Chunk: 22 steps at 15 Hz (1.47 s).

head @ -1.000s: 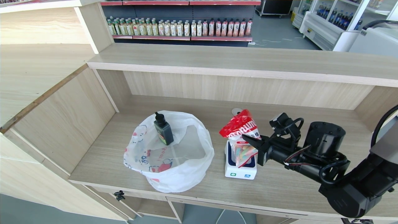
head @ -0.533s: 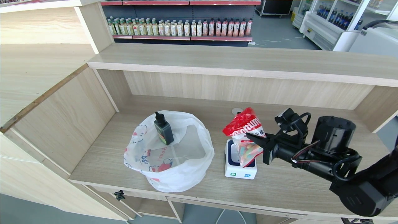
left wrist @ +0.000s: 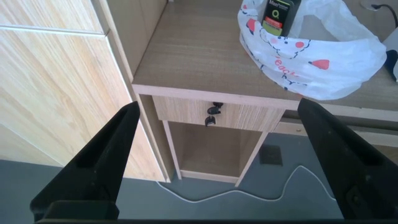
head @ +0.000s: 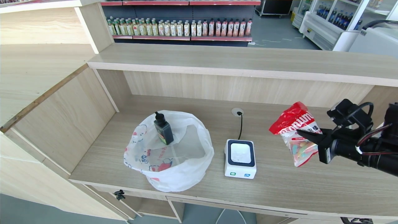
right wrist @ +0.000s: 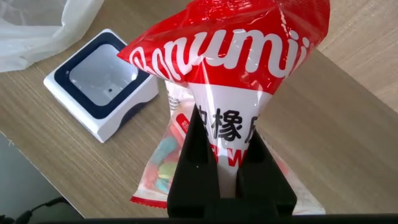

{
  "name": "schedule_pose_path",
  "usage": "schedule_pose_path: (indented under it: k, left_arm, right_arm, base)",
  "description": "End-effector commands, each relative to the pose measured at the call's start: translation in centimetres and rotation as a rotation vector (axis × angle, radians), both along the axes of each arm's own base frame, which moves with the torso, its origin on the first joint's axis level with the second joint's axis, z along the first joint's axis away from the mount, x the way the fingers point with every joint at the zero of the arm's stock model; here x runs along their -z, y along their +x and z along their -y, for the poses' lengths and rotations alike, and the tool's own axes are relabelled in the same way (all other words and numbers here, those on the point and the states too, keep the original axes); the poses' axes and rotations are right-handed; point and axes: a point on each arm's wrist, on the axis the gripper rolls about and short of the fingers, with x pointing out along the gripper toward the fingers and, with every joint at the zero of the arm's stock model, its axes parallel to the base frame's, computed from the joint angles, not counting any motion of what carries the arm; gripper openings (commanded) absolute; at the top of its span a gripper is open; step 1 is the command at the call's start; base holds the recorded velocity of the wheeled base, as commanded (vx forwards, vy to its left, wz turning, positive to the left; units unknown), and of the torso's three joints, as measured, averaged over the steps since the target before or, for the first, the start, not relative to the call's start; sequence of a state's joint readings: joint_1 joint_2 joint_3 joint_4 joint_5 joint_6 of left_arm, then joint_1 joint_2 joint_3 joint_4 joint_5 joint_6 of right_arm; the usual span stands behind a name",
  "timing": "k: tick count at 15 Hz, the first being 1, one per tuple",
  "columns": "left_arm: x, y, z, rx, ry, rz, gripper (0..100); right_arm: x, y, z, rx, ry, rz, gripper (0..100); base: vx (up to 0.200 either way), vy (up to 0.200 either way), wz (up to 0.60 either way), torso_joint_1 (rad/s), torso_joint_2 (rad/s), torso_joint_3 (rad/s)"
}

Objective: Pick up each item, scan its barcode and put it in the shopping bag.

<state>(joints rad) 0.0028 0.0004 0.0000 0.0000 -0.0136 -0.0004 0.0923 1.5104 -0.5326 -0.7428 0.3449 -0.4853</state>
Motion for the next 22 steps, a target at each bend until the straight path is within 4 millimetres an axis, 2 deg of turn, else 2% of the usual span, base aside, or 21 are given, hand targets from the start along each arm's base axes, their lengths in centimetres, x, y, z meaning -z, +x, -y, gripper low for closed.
schedule_pose_path:
  k: [1, 6, 8, 13, 16, 18, 22]
  left_arm:
    - [0.0, 0.0, 0.0, 0.000, 0.000, 0.000, 100]
    - [0.0, 0.0, 0.0, 0.000, 0.000, 0.000, 100]
    - [0.0, 0.0, 0.0, 0.000, -0.001, 0.000, 100]
    - [0.0, 0.0, 0.0, 0.000, 0.000, 0.000, 100]
    - [0.0, 0.0, 0.0, 0.000, 0.000, 0.000, 100]
    - [0.0, 0.0, 0.0, 0.000, 0.000, 0.000, 100]
    - [0.0, 0.0, 0.0, 0.000, -0.001, 0.000, 100]
  right_arm:
    - [-0.8, -0.4, 0.3, 0.013, 0.014, 0.035, 0]
    - [-1.2, 0.2, 0.2, 0.013, 0.025, 0.068, 0]
    - [-1.1, 1.0, 0.1, 0.014, 0.035, 0.106, 0]
    - [1.2, 4.4, 0.0, 0.031, 0.133, 0.110, 0]
    - [3.1, 5.6, 0.2, 0.053, 0.185, 0.074, 0]
    - [3.2, 6.0, -0.4, 0.042, 0.270, 0.075, 0]
    - [4.1, 5.3, -2.3, -0.025, 0.288, 0.074, 0]
  base:
    - [0.000, 0.000, 0.00, 0.000, 0.00, 0.000]
    - [0.000, 0.000, 0.60, 0.004, 0.00, 0.001]
    - [0.000, 0.000, 0.60, 0.005, 0.00, -0.002]
    - [0.000, 0.000, 0.00, 0.000, 0.00, 0.000]
    - [0.000, 0.000, 0.00, 0.000, 0.00, 0.000]
    - [0.000, 0.000, 0.00, 0.000, 0.00, 0.000]
    - [0.000, 0.000, 0.00, 0.000, 0.00, 0.000]
